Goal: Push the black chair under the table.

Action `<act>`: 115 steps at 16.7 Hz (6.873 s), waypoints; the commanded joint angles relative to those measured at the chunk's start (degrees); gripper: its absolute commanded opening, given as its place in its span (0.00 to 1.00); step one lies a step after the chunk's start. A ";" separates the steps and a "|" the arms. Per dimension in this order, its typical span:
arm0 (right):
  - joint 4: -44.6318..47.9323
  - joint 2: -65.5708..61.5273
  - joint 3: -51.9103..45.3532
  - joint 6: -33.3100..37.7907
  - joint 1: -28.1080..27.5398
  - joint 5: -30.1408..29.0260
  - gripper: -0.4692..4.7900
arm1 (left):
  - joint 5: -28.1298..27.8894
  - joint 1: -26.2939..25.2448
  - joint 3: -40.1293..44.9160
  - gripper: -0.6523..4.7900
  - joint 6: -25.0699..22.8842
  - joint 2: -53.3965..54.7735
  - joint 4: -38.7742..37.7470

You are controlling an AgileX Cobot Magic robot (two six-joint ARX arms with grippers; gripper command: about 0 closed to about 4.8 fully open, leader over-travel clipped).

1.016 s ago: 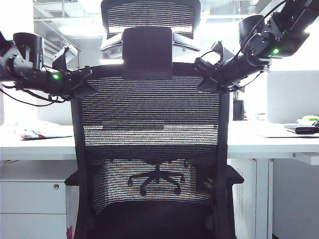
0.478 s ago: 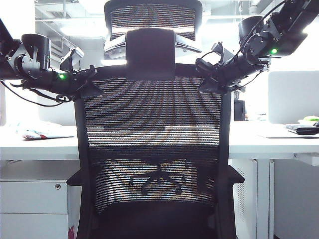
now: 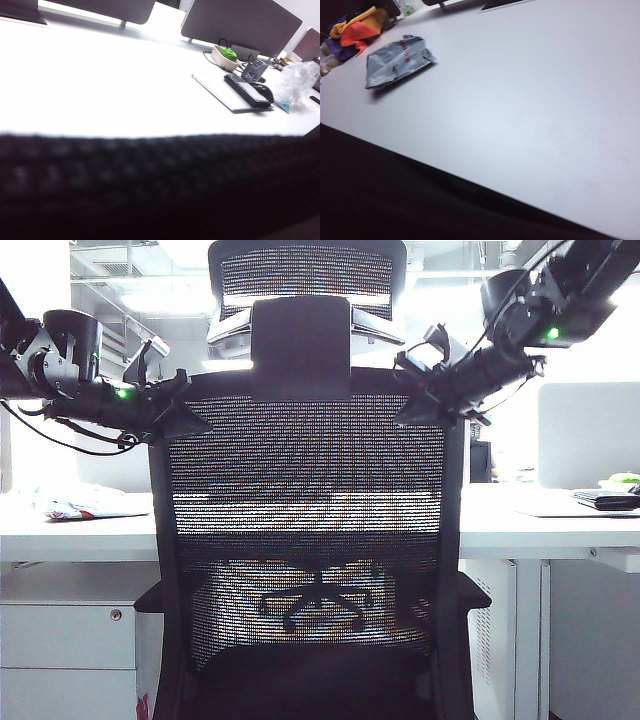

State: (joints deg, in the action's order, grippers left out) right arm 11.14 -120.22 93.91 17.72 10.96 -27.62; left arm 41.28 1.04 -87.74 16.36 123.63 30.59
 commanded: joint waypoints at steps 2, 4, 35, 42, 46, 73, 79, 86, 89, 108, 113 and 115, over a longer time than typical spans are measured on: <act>-2.08 2.89 0.50 -0.90 -0.11 -2.23 0.08 | 6.84 -0.11 0.55 0.11 0.31 -2.23 1.20; -3.17 3.54 0.50 -0.94 -0.09 -3.45 0.08 | 10.78 -0.46 1.29 0.11 -0.04 -4.02 0.72; -39.41 46.23 -6.54 -10.19 4.98 2.25 0.08 | -15.72 1.05 31.91 0.11 -13.94 -74.36 -40.00; -27.50 68.13 -32.20 -6.62 4.98 11.80 0.08 | -36.61 1.01 45.20 0.11 -11.98 -103.49 -43.30; -25.83 74.75 -41.27 -5.55 5.03 15.67 0.08 | -38.93 0.98 49.42 0.11 -11.39 -112.50 -46.86; -22.95 80.46 -48.26 -5.60 5.03 17.46 0.08 | -50.49 0.59 63.32 0.11 -8.79 -121.20 -54.27; -23.10 80.52 -48.26 -5.60 5.01 17.44 0.08 | -49.22 0.57 74.14 0.11 -5.35 -123.38 -50.38; -23.10 80.50 -48.26 -5.60 5.01 17.46 0.08 | -39.76 -0.94 82.77 0.11 -4.28 -123.38 -41.72; -23.10 80.52 -48.26 -5.60 5.01 17.46 0.08 | -39.45 -0.90 84.74 0.11 -4.26 -123.40 -40.13; -23.10 80.50 -48.26 -5.60 5.01 17.46 0.08 | -40.17 -0.79 87.23 0.11 -7.72 -123.40 -33.86; -23.10 80.50 -48.26 -5.60 5.01 17.46 0.08 | -40.22 -0.81 87.21 0.11 -10.14 -123.40 -33.81; -23.10 80.50 -48.26 -5.60 5.01 17.46 0.08 | -41.31 -0.81 87.23 0.11 -10.25 -123.40 -33.81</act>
State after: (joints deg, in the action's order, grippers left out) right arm -12.84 -39.90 45.43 12.01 15.97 -10.20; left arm 0.95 0.14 -0.54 6.50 0.19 -4.01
